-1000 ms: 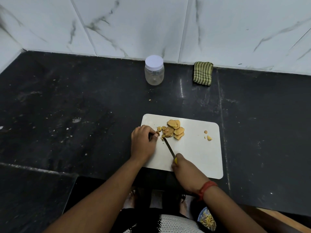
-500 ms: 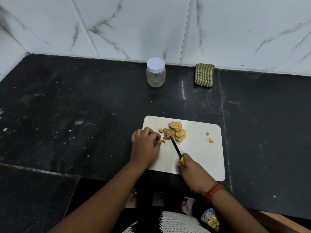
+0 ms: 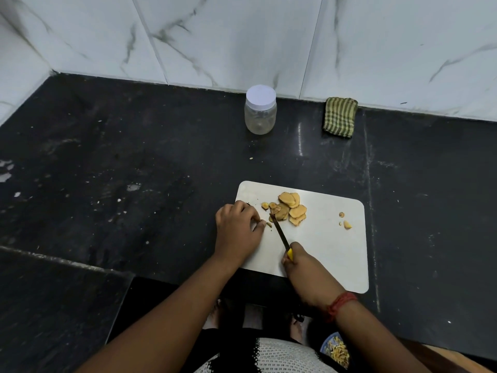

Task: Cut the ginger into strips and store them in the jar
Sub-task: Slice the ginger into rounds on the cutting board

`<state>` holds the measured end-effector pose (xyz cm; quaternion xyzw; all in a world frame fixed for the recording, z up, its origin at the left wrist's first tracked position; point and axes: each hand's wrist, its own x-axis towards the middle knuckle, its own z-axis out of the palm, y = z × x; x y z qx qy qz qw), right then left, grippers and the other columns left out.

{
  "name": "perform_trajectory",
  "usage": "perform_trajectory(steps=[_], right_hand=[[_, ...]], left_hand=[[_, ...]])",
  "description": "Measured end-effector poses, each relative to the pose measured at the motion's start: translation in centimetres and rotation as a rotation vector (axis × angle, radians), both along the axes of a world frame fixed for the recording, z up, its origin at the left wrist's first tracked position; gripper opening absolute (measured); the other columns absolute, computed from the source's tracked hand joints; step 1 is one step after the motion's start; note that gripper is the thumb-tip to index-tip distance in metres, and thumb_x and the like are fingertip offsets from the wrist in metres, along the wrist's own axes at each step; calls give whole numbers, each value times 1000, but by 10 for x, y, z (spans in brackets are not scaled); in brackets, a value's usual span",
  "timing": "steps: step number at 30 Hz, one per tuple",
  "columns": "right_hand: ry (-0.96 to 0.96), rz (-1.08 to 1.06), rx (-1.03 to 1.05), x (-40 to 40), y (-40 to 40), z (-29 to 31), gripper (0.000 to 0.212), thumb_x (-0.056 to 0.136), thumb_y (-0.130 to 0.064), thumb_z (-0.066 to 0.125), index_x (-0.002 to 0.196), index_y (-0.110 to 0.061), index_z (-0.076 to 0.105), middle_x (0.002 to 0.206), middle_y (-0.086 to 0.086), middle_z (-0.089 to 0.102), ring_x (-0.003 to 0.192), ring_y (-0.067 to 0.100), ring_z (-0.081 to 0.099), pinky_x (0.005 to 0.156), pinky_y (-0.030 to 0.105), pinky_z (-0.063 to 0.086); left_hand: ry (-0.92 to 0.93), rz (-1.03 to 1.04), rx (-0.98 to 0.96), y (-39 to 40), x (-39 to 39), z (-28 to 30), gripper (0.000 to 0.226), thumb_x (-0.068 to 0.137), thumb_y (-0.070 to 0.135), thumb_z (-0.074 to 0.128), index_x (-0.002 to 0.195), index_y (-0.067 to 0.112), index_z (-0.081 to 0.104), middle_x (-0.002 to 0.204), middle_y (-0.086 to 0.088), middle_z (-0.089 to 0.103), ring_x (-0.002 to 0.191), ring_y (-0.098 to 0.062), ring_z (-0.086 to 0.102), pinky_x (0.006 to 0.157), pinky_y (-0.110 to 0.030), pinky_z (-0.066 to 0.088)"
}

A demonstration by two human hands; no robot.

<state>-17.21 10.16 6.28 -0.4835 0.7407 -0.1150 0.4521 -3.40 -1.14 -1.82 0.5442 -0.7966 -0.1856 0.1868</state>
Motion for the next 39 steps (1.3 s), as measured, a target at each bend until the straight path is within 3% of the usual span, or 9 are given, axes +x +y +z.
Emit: perform_trajectory(steps=[4, 9, 17, 23, 27, 31, 39], right_hand=[[-1, -21, 3, 0, -2, 2, 8, 101, -21, 38, 100, -14, 40, 70, -1, 48, 58, 11, 44, 48, 22, 27], [-10, -31, 7, -2, -2, 1, 7, 101, -22, 38, 101, -15, 40, 71, -2, 49, 59, 10, 45, 48, 22, 28], [-8, -30, 2, -1, -3, 0, 7, 101, -22, 38, 97, -17, 39, 71, -4, 48, 59, 7, 45, 47, 18, 26], [5, -7, 2, 0, -3, -5, 9, 101, -23, 38, 100, -14, 40, 73, -4, 48, 61, 7, 45, 49, 19, 28], [11, 24, 6, 4, -4, -8, 8, 101, -23, 39, 98, -15, 38, 74, -5, 47, 63, 9, 46, 51, 21, 30], [21, 50, 30, 11, -7, -9, 10, 101, -21, 38, 96, -13, 36, 84, 3, 52, 74, 19, 49, 64, 28, 34], [41, 82, 45, 15, -13, -10, 8, 101, -18, 38, 96, -12, 36, 82, 1, 50, 68, 14, 45, 63, 28, 32]], left_hand=[[-13, 31, -4, 4, -1, 0, 24, 86, 44, 71, 83, 24, 59, 94, 9, 54, 94, -17, 49, 101, -41, 34], [11, -40, -20, 7, 8, -2, 21, 93, 40, 60, 108, 28, 68, 106, 7, 58, 104, -19, 50, 105, -45, 33], [-55, -32, -1, 8, 9, -1, 19, 93, 42, 66, 103, 27, 68, 107, 10, 59, 105, -15, 49, 108, -43, 31], [-1, -14, 2, 8, 10, -3, 26, 94, 45, 63, 113, 28, 64, 110, 9, 61, 107, -17, 51, 108, -44, 31], [17, -34, -25, 9, 13, -6, 11, 93, 37, 66, 102, 30, 69, 102, 11, 58, 102, -16, 50, 107, -44, 31], [81, 23, 32, 8, 10, -5, 11, 90, 36, 71, 98, 29, 68, 101, 12, 61, 101, -15, 50, 107, -42, 30], [65, -1, 18, 6, 12, -9, 12, 91, 39, 66, 90, 28, 70, 98, 11, 58, 97, -17, 49, 105, -41, 28]])
